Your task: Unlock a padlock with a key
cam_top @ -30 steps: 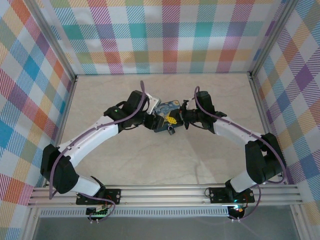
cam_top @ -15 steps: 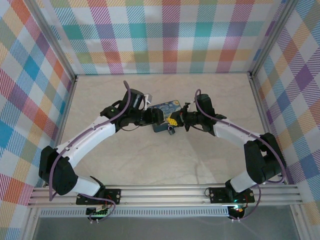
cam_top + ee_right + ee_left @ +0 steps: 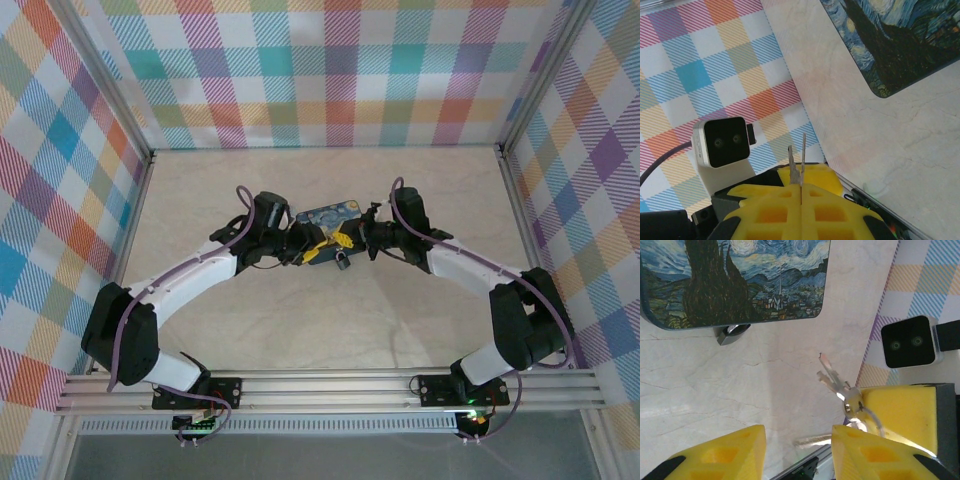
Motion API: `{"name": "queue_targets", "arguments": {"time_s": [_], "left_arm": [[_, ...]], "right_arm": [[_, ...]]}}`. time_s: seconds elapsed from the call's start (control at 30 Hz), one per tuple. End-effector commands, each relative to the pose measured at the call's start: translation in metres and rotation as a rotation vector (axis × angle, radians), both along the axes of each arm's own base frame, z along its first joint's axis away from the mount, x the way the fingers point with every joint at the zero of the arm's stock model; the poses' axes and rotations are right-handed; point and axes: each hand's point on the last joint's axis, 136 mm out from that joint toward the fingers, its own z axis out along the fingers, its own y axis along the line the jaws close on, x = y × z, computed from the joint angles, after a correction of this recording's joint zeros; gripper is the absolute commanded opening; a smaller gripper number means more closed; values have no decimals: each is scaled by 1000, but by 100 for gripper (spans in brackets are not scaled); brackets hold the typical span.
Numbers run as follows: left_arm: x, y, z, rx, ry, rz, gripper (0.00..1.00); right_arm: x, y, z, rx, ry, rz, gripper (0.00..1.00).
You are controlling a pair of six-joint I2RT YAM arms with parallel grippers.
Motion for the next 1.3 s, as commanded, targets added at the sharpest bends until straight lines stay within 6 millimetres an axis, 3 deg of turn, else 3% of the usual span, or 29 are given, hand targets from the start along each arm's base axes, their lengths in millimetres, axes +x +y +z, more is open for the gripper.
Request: {"name": "queue_targets", "arguments": {"time_s": [0.0,0.2,0.4,0.53,0.67,0.87,1.07,1.27], "left_arm": [[8,1,24,-53,-42,39,39],[8,3,20,-80,-21,82,38],[9,43,13,53,-43,114,37],[7,40,10,60,-79,48,36],[4,47,-8,83,-44,59,36],[12,51,-2,102,-83,53,35],[15,60,2,132,-98,60,35],[13,69,1,169,-112,61,35]], "right_arm": [[-2,3,5,20,-14,-1,0],[0,3,3,19,-8,-10,0],[-2,0,-10,-7,15,-11,0],[0,3,-9,32,36,-21,0],[2,1,-6,7,23,-25,0],[18,12,-4,-17,-39,17,0],[40,15,-23,-73,-86,56,2],[45,4,-47,-123,-135,113,2]]}}
